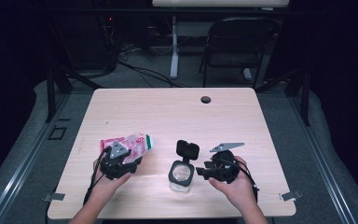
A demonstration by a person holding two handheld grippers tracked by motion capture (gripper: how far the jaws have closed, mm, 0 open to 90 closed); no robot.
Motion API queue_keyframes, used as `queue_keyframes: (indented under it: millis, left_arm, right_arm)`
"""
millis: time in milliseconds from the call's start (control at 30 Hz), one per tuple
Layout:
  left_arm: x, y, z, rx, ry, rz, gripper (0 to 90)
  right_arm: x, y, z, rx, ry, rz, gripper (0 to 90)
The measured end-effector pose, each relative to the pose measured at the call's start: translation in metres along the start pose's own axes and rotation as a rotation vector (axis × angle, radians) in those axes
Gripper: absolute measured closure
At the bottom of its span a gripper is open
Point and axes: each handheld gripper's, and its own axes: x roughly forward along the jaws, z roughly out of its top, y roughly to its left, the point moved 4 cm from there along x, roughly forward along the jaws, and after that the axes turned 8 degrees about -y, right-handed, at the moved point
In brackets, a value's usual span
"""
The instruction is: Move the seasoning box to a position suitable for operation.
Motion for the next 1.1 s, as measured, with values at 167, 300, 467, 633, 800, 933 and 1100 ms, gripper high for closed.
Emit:
queue_keyframes:
  millis: [167,300,467,633,800,933,1100]
  left_arm:
    - [0.004,0.000,-0.003,0.047,0.015,0.028,44.2]
    - [0.007,0.000,-0.005,0.090,0.037,0.056,44.2]
    - [0.012,0.000,-0.009,0.107,0.042,0.075,44.5]
    - [0.016,0.003,-0.015,0.094,0.066,0.082,47.3]
    - [0.016,0.009,-0.018,0.073,0.066,0.094,49.6]
    - [0.016,0.009,-0.018,0.072,0.063,0.095,51.6]
    - [0.018,0.009,-0.021,0.058,0.050,0.090,57.2]
  right_arm:
    - [0.000,-0.001,0.001,0.000,-0.002,0.002,55.2]
    - [0.000,-0.002,0.000,0.007,-0.006,0.001,55.2]
    - [0.000,-0.002,0.000,0.012,-0.010,0.002,55.0]
    - [0.000,-0.002,0.000,0.010,-0.010,0.005,55.0]
    - [0.000,-0.002,0.001,0.013,-0.011,0.006,55.0]
    - [0.001,-0.003,0.000,0.010,-0.012,0.007,55.0]
    - [0.001,-0.002,0.000,0.010,-0.010,0.006,55.0]
